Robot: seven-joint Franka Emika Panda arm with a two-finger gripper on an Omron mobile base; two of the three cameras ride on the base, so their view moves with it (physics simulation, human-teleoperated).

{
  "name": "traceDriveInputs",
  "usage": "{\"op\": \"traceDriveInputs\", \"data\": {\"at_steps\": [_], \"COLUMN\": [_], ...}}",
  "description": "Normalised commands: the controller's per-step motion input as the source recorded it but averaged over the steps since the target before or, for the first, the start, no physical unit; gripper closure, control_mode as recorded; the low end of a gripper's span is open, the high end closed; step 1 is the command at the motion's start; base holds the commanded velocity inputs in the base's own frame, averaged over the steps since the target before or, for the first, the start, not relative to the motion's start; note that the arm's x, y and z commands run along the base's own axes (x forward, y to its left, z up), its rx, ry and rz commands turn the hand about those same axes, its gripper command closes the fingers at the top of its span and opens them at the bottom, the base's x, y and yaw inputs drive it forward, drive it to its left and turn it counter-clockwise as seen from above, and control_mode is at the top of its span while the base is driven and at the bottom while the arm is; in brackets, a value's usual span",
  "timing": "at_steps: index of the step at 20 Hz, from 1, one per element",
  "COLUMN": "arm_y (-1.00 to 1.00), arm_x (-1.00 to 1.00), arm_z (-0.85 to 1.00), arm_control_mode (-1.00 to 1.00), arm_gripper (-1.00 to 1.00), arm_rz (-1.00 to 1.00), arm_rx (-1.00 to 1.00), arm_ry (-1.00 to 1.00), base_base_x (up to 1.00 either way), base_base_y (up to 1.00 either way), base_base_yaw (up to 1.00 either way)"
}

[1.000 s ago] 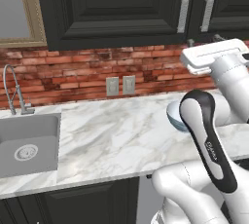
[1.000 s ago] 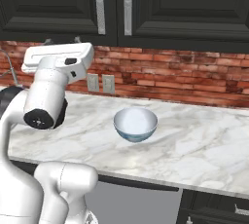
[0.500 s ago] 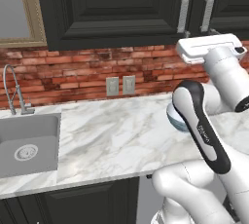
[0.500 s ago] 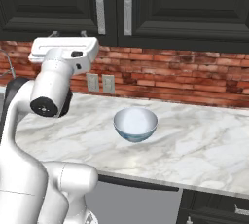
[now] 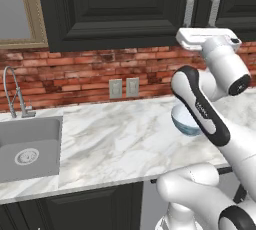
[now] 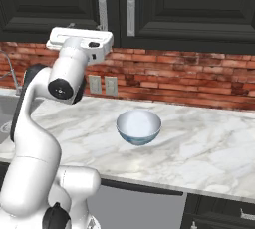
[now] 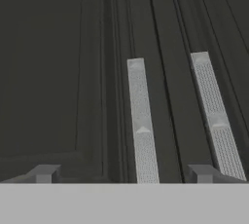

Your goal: Open the cabinet. Pick the tangerine and tangerine from the cabinet and place them into the bowl. Then close the cabinet.

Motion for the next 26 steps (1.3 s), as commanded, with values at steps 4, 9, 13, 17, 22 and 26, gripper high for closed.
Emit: {"op": "traceDriveInputs", "data": {"at_steps": [4, 9, 13, 17, 22, 26], "arm_y": [-0.19, 0.0, -0.07, -0.17, -0.1, 0.0], "arm_x": [0.53, 0.67, 0.79, 0.82, 0.97, 1.0], "arm_z": [0.0, 0.0, 0.0, 0.0, -0.07, -0.3], "arm_control_mode": [-1.0, -1.0, -1.0, -1.0, -1.0, -1.0], "arm_gripper": [-1.0, -1.0, -1.0, -1.0, -1.0, 1.0], "arm_rz": [0.0, 0.0, 0.0, 0.0, 0.0, 0.0], "arm_rx": [0.05, 0.0, 0.0, 0.01, 0.0, 0.0], "arm_ry": [0.02, 0.06, 0.1, 0.08, 0.08, 0.1], "base_base_x": [0.0, 0.0, 0.0, 0.0, 0.0, 0.0], "base_base_y": [0.0, 0.0, 0.0, 0.0, 0.0, 0.0], "base_base_yaw": [0.0, 0.0, 0.0, 0.0, 0.0, 0.0]}}
